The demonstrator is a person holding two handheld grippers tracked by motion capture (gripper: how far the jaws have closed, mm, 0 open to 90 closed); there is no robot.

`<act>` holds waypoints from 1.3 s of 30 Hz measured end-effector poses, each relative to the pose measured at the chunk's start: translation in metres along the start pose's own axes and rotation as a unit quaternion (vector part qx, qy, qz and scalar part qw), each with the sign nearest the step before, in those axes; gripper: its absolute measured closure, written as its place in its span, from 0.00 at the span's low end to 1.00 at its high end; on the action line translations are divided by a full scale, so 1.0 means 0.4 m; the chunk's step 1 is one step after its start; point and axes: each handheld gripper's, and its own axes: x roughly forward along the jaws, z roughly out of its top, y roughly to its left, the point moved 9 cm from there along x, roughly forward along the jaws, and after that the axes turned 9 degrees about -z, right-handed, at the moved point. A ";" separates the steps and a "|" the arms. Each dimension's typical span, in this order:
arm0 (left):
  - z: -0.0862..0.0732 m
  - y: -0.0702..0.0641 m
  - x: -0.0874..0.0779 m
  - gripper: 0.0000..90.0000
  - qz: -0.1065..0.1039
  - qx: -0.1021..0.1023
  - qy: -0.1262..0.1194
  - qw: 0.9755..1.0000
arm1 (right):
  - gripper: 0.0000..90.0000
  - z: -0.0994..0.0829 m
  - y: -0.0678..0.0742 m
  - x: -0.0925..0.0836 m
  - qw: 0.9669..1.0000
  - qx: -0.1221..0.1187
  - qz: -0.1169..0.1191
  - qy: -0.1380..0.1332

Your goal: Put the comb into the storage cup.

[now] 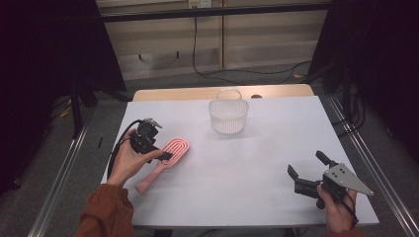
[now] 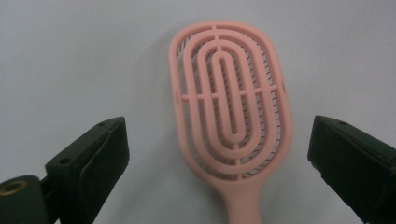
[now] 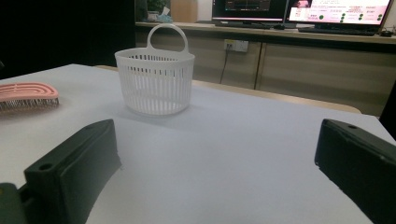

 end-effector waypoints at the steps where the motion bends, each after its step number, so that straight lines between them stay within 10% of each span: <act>1: 0.000 0.000 0.000 0.06 0.000 0.000 0.000 1.000 | 0.00 0.000 0.000 0.000 1.000 0.000 0.000 0.000; 39: 0.020 -0.003 0.098 0.07 -0.005 0.004 0.058 0.998 | 0.00 -0.007 0.005 0.001 1.000 -0.004 0.006 0.008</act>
